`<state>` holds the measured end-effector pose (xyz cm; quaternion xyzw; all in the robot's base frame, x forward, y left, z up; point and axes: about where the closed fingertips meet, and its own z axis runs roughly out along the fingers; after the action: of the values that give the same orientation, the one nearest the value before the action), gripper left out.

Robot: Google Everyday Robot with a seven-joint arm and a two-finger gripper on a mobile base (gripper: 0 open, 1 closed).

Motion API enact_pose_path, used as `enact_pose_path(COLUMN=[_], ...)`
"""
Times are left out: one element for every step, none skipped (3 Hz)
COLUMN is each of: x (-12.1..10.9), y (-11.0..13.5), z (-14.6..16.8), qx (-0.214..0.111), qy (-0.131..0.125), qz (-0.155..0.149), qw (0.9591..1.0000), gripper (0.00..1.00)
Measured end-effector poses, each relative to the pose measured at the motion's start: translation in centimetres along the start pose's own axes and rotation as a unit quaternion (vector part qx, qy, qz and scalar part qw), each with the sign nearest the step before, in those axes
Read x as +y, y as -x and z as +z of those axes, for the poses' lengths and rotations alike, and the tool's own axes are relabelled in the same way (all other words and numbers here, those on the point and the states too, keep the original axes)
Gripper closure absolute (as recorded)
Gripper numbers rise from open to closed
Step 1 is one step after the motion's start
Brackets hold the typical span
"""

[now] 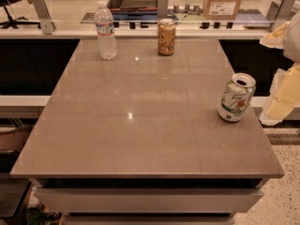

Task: Move 7up can near orange can

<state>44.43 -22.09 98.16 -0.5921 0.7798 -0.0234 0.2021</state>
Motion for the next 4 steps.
enact_pose_path(x=[-0.9, -1.7, -2.5, -3.7], y=[-0.8, -1.4, -1.8, -2.3], z=[1.0, 2.2, 4.0, 5.8], qx=[-0.058, -0.112, -0.166, -0.216], qy=[0.0, -0.002, -0.011, -0.021], qz=[0.018, 0.042, 0.07, 0.104], qw=[0.9982, 0.9928, 0.9836, 0.9706], gripper=[0.0, 0.0, 0.0, 0.0])
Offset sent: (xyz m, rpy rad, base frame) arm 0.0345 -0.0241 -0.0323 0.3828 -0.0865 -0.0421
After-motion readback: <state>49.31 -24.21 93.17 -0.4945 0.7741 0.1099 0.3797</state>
